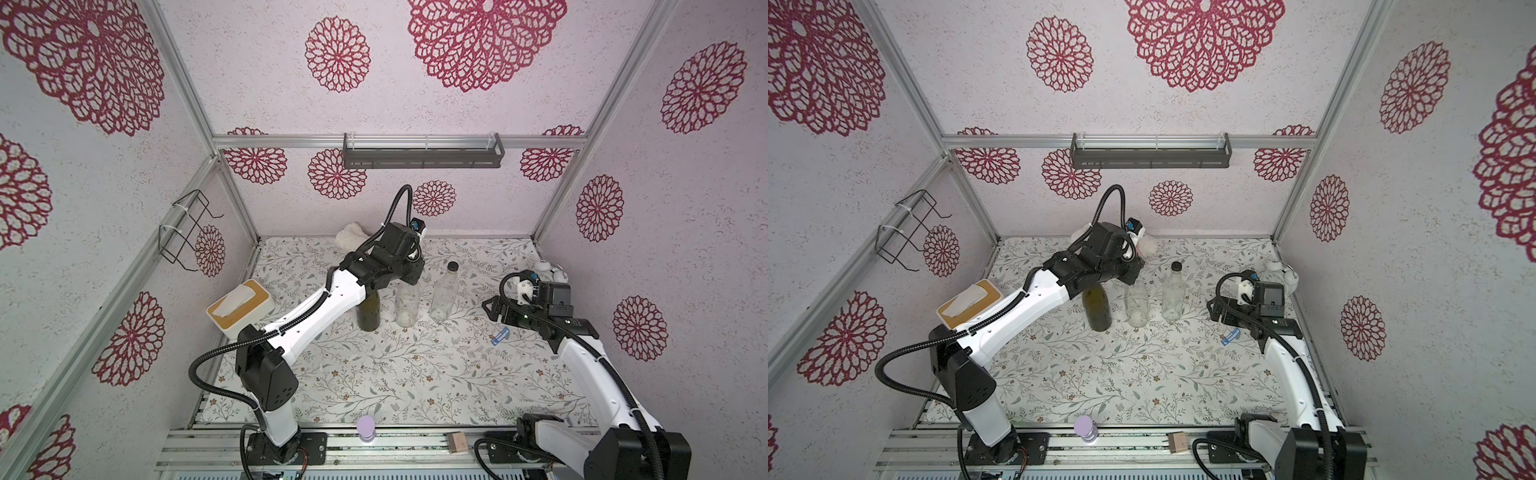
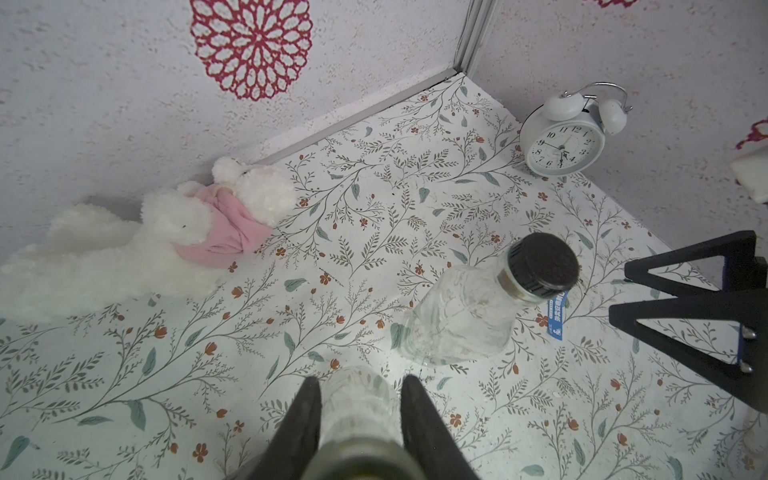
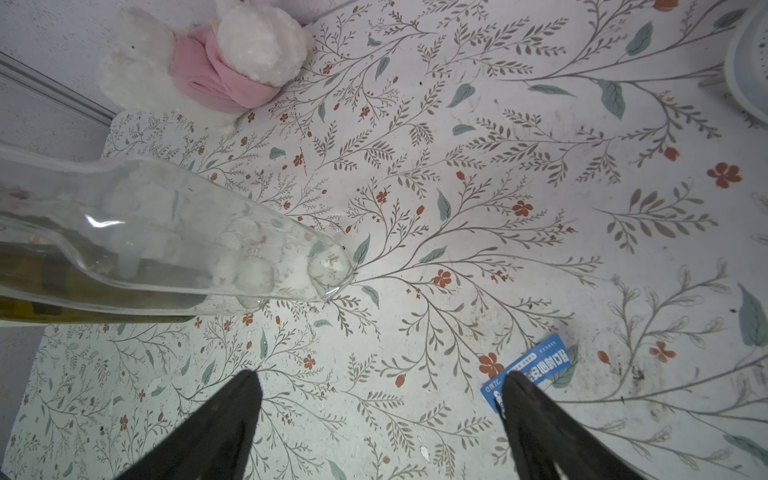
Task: Remove the label from the bottle
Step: Move the bottle to the center of the board.
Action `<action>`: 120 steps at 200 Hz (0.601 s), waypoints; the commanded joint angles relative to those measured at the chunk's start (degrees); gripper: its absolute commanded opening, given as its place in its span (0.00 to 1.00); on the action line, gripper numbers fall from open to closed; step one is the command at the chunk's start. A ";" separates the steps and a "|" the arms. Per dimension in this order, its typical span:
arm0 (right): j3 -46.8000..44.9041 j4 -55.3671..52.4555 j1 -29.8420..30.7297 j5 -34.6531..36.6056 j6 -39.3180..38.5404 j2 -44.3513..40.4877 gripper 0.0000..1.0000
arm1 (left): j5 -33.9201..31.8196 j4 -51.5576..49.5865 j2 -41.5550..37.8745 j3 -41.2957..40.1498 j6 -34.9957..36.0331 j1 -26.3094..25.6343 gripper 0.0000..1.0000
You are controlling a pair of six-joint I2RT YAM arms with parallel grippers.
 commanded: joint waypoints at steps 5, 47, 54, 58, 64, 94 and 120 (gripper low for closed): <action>1.34 2.58 0.27 0.10 1.74 0.44 0.93 | 0.19 -0.10 -1.69 -1.19 -0.27 -0.39 0.26; 1.36 1.73 0.22 0.53 0.26 0.04 0.93 | -0.90 -0.27 -1.04 0.14 -0.09 -0.48 0.21; 1.44 1.49 0.26 0.54 0.00 0.00 0.93 | -1.00 -0.54 -0.94 0.57 -0.15 -0.56 0.20; 1.41 1.37 0.22 0.60 -0.18 -0.05 0.93 | -1.09 -0.51 -0.79 0.75 -0.09 -0.59 0.20; 1.31 1.34 0.27 0.69 -0.29 -0.11 0.93 | -1.33 -0.60 -0.64 1.09 -0.09 -0.65 0.19; 1.24 0.92 0.27 0.40 -0.92 -0.05 0.93 | -2.61 -1.26 0.33 2.50 -0.24 -1.09 0.16; 1.36 -0.04 0.22 0.49 -1.76 -0.14 0.93 | -3.62 -1.84 0.97 3.83 -0.49 -1.75 0.09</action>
